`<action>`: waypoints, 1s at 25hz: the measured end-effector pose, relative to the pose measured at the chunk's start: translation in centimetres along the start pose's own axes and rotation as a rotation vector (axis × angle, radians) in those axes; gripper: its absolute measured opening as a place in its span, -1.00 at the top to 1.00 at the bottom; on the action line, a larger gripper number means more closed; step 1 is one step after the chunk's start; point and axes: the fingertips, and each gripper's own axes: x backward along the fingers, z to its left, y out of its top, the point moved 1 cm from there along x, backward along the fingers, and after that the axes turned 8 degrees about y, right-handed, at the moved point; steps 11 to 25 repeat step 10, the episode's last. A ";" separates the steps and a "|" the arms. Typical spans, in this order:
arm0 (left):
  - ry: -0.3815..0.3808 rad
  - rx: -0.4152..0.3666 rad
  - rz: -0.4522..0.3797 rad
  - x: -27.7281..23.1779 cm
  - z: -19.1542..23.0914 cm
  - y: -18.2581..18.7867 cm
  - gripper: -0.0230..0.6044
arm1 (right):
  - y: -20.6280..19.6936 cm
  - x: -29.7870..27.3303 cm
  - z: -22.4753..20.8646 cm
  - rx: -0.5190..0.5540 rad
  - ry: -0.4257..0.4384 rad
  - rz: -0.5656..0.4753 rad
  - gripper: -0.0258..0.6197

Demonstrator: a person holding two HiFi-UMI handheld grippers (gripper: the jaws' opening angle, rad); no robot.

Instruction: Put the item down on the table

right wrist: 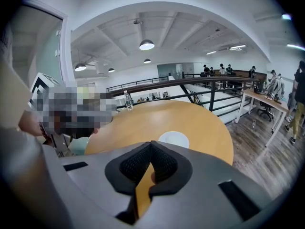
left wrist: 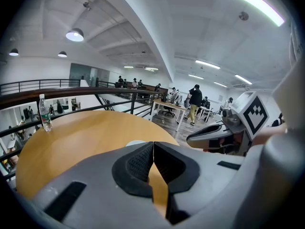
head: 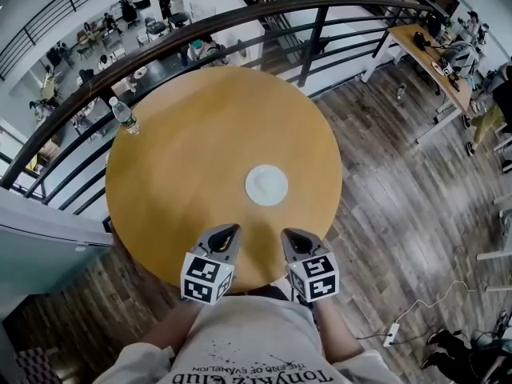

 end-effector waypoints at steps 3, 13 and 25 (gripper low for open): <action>0.005 -0.001 0.000 -0.2 0.2 0.4 0.85 | 0.5 -0.3 -0.5 0.002 -0.003 -0.002 0.84; 0.020 0.019 0.004 -0.4 0.6 -0.5 0.85 | 0.7 -0.4 -1.1 0.006 -0.015 -0.028 0.84; 0.020 0.019 0.004 -0.4 0.6 -0.5 0.85 | 0.7 -0.4 -1.1 0.006 -0.015 -0.028 0.84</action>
